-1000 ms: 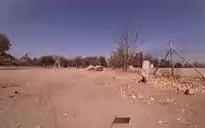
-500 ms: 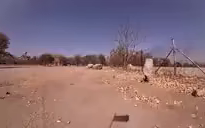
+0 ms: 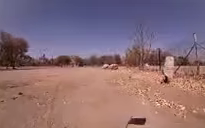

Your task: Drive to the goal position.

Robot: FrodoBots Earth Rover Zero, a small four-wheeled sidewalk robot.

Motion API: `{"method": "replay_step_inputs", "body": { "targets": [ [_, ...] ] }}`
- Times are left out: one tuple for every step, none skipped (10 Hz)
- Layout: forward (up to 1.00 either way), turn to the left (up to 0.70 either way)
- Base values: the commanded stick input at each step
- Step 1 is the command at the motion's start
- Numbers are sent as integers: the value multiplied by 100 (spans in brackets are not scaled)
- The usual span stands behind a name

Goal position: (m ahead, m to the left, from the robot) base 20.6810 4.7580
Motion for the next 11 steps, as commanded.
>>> {"method": "replay_step_inputs", "body": {
  "targets": [
    [50, 0],
    [50, 0],
    [50, 0],
    [50, 0],
    [50, 0],
    [50, 0],
    [50, 0],
    [50, 0],
    [50, 0],
    [50, 0],
    [50, 0]
  ]
}}
